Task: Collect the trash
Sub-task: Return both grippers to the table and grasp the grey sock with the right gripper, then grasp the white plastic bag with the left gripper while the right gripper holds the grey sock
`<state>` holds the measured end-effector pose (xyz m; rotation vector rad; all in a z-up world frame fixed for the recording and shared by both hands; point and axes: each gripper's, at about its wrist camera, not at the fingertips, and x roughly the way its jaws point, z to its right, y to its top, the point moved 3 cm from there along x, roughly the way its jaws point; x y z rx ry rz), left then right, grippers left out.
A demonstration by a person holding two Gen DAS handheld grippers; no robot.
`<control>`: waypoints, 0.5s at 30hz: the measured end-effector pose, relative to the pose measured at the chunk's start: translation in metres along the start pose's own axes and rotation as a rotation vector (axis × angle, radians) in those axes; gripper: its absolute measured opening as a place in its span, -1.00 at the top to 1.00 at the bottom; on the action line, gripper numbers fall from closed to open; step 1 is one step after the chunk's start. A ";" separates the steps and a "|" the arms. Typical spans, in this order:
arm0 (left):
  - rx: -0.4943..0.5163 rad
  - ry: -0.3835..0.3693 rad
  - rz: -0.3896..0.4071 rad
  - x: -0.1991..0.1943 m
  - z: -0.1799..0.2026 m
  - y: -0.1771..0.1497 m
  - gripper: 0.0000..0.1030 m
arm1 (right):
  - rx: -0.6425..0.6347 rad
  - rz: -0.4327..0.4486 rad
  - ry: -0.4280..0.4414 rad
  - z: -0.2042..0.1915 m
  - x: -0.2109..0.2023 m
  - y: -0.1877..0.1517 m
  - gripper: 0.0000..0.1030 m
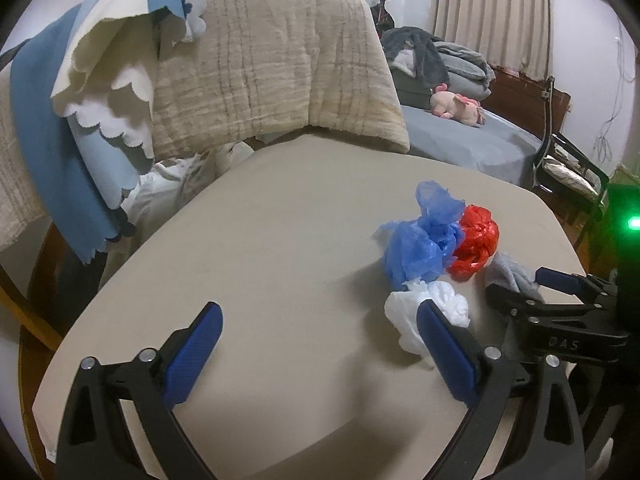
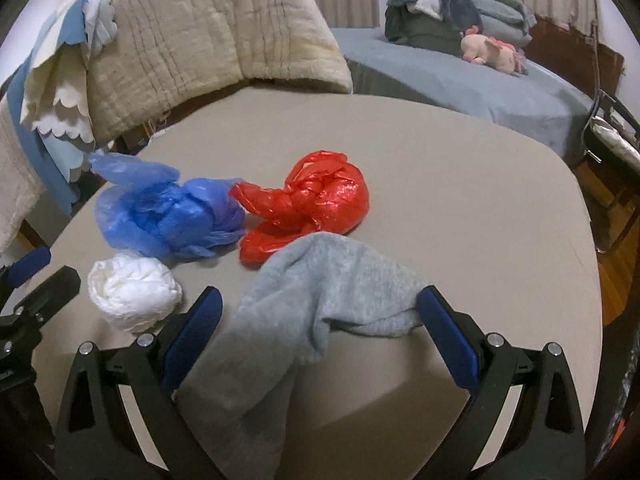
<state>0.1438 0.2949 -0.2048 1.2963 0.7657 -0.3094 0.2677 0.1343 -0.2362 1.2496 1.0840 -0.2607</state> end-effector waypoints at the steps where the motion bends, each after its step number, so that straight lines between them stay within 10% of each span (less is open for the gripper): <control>1: 0.000 -0.002 -0.001 0.001 0.001 0.000 -0.85 | -0.005 -0.005 0.001 -0.001 0.001 0.000 -0.86; 15: 0.025 -0.073 -0.045 0.012 0.035 0.003 -0.85 | -0.009 0.003 0.065 0.011 -0.021 -0.014 0.76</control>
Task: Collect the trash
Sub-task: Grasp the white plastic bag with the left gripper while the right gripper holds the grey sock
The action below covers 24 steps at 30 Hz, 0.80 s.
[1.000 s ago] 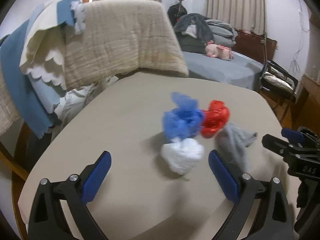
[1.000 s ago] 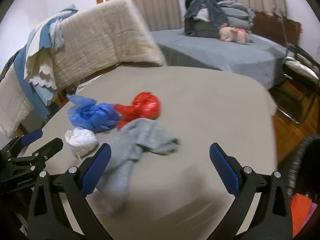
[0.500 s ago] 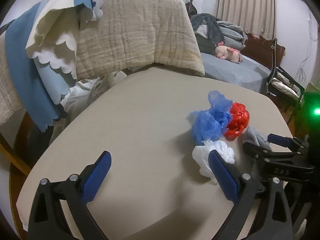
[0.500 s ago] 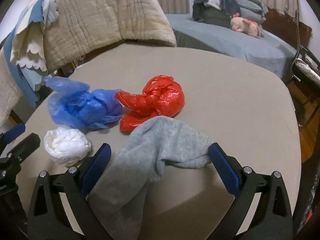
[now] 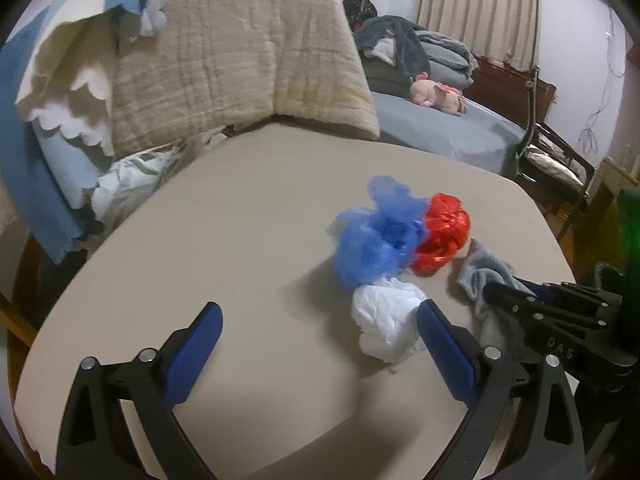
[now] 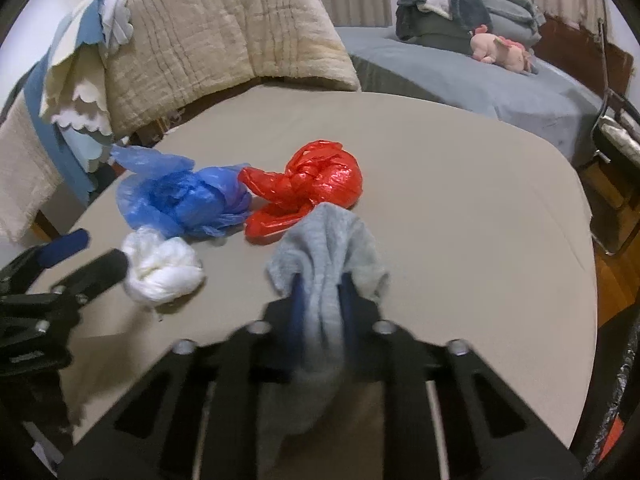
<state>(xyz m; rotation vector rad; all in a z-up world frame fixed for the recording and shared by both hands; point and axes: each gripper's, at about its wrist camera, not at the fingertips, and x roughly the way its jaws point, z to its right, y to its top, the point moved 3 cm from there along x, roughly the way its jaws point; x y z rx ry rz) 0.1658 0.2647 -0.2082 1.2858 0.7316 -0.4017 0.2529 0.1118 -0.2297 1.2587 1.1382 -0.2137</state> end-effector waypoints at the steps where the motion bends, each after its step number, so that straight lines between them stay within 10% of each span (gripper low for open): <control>1: 0.004 -0.004 0.000 0.000 0.003 0.000 -0.85 | 0.000 0.001 0.004 0.001 -0.003 0.000 0.77; 13: 0.028 -0.072 -0.040 0.008 0.034 -0.005 -0.76 | 0.016 0.049 0.027 0.011 -0.041 -0.001 0.80; 18: 0.026 -0.130 -0.106 0.017 0.044 -0.016 0.11 | 0.031 0.056 0.023 0.016 -0.050 0.000 0.80; 24: 0.002 -0.128 -0.088 0.006 0.043 -0.016 0.34 | 0.029 0.067 0.026 0.015 -0.058 -0.001 0.80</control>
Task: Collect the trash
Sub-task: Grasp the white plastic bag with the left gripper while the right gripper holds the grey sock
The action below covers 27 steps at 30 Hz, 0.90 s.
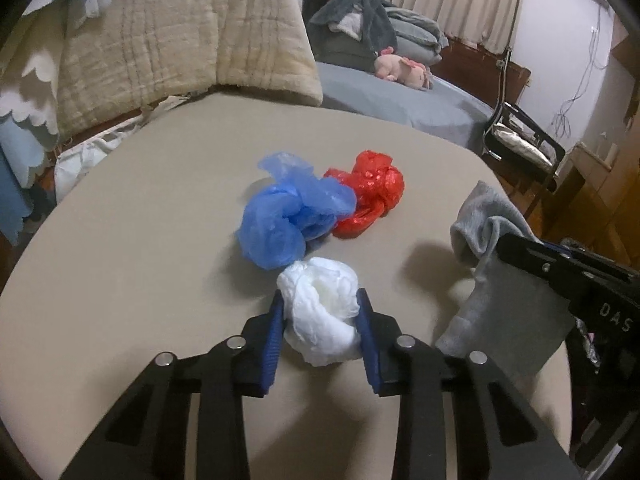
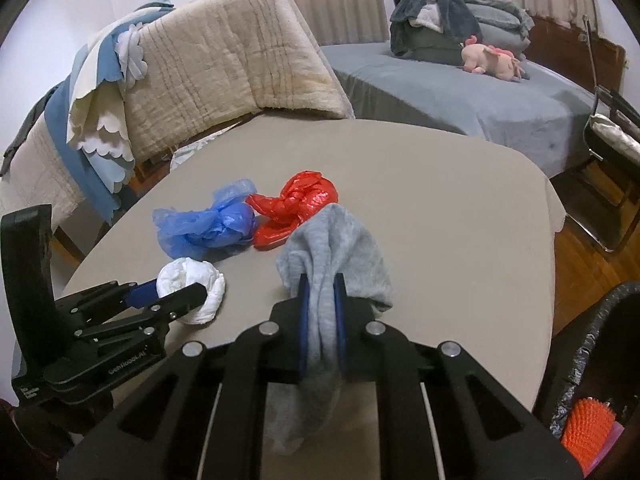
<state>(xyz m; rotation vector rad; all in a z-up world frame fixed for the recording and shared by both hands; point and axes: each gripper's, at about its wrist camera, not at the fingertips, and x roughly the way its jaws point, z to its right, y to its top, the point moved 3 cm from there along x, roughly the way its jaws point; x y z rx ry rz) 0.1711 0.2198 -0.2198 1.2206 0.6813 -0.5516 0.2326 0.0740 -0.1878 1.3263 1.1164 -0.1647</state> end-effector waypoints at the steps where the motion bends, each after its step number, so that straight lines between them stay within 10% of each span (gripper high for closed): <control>1: -0.001 -0.001 0.004 -0.003 0.001 0.000 0.34 | 0.000 0.005 0.002 0.000 -0.003 0.000 0.80; 27: 0.099 -0.107 0.143 -0.087 0.090 0.014 0.38 | 0.029 0.117 -0.036 0.024 -0.101 -0.004 0.80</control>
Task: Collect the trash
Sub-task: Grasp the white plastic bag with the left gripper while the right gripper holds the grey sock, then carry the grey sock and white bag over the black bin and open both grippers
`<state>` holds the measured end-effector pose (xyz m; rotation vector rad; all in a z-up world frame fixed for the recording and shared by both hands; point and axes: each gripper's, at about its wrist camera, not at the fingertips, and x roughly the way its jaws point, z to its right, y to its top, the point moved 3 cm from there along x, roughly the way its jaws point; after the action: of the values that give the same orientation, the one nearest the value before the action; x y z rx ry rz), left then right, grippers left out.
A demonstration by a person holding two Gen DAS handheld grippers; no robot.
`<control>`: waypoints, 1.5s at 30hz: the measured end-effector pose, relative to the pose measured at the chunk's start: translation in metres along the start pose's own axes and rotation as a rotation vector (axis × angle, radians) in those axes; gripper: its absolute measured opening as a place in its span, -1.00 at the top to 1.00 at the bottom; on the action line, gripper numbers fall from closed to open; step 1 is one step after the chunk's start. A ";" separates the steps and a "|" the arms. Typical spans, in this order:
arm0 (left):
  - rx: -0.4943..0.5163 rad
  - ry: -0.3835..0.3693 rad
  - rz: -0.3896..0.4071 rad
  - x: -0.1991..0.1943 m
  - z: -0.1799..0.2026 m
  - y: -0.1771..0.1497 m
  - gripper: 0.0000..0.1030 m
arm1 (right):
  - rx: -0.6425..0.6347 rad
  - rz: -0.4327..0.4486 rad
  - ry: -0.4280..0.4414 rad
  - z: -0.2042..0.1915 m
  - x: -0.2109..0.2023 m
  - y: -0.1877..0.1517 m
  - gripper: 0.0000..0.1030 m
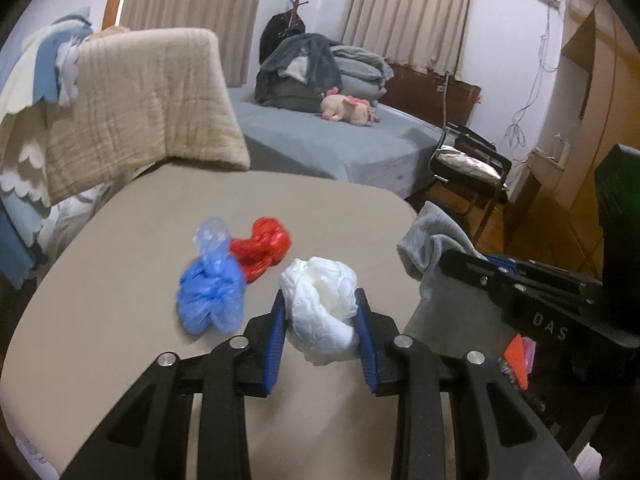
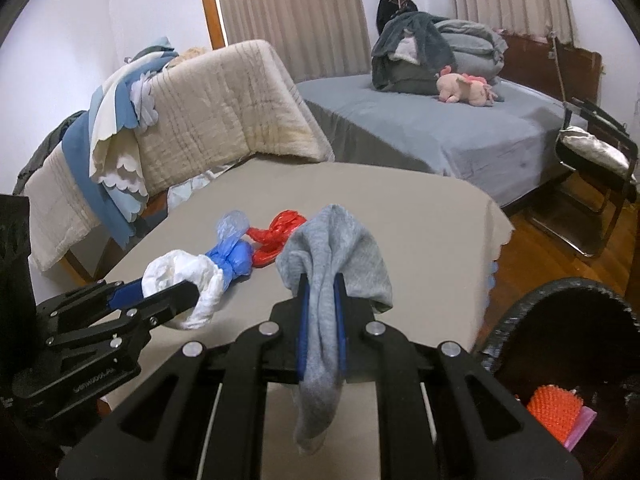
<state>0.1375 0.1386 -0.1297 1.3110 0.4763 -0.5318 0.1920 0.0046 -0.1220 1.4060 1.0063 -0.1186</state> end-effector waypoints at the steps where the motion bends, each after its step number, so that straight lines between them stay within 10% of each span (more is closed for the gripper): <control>1: 0.005 -0.005 0.005 -0.001 0.004 0.002 0.38 | 0.002 0.005 -0.004 0.002 -0.003 0.000 0.80; 45: 0.264 -0.345 -0.019 0.054 0.232 0.012 0.38 | 0.220 0.106 -0.397 0.197 -0.139 -0.057 0.80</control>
<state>0.1943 -0.0917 -0.1074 1.4289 0.1354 -0.8407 0.1733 -0.2422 -0.1069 1.5551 0.6022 -0.4237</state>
